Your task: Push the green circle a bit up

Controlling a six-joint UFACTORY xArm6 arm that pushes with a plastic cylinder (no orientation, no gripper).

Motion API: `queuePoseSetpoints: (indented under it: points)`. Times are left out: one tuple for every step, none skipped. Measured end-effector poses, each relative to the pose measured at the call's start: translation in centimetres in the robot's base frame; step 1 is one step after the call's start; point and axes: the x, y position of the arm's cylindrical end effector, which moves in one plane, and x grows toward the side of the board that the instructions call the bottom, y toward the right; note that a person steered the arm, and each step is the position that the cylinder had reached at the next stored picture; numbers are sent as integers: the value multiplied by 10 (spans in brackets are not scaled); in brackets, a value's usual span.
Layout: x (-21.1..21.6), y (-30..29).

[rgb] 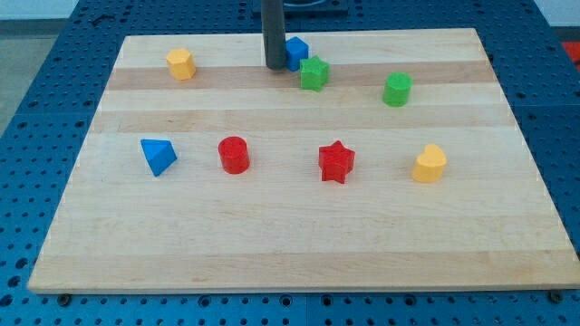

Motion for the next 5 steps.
queuePoseSetpoints:
  points:
    - [0,0]
    - [20,-4]
    - [64,-11]
    - [64,-11]
    - [92,58]
